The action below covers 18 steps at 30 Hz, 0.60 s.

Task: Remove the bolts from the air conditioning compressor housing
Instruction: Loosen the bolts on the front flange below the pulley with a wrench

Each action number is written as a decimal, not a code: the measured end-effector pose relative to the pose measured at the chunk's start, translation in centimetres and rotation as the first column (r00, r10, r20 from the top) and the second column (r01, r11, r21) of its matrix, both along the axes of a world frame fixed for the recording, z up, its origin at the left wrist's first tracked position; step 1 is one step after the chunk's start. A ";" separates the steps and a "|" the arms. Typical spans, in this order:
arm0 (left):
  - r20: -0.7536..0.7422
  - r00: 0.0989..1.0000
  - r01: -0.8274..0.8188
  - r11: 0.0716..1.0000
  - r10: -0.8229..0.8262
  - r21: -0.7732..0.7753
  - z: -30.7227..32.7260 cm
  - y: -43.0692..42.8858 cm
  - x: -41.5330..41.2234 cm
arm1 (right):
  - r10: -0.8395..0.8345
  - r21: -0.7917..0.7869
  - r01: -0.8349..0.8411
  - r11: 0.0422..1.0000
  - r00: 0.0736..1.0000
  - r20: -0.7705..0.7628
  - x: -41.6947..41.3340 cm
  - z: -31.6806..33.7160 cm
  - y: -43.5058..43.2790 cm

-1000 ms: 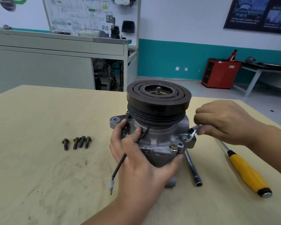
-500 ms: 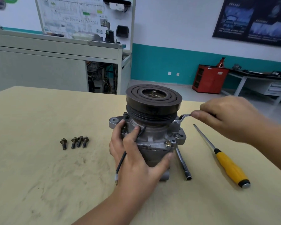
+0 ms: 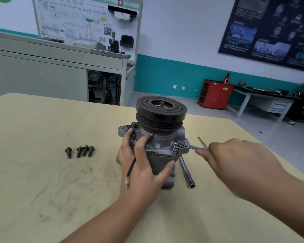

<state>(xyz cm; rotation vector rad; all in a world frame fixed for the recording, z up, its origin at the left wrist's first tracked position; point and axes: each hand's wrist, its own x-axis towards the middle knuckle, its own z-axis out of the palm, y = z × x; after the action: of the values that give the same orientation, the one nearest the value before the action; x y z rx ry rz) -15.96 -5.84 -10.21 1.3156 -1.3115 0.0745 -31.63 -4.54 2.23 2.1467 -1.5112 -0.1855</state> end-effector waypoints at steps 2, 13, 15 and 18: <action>0.002 1.000 0.001 1.000 -0.001 0.002 -0.1 -0.1 0.1 | -0.019 -0.040 0.018 0.999 1.000 -0.013 0.4 -0.2 0.7; -0.009 1.000 -0.009 1.000 0.009 -0.022 -0.1 -0.6 -0.1 | 0.058 0.047 -0.056 0.997 0.997 -0.054 2.3 0.1 1.9; -0.043 0.999 -0.009 1.000 0.008 -0.015 0.2 -0.7 -0.4 | 0.094 0.067 -0.090 0.994 0.994 -0.059 2.4 0.3 1.6; -0.074 0.997 -0.014 1.000 0.013 -0.003 0.3 -0.9 -0.8 | 0.130 0.142 -0.140 0.980 0.989 0.072 2.0 -0.6 0.6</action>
<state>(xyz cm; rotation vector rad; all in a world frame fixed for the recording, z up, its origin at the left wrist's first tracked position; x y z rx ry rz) -16.76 -6.72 -9.86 1.3124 -1.2392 0.0368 -29.62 -3.95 1.65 2.3831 -1.4182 -0.1890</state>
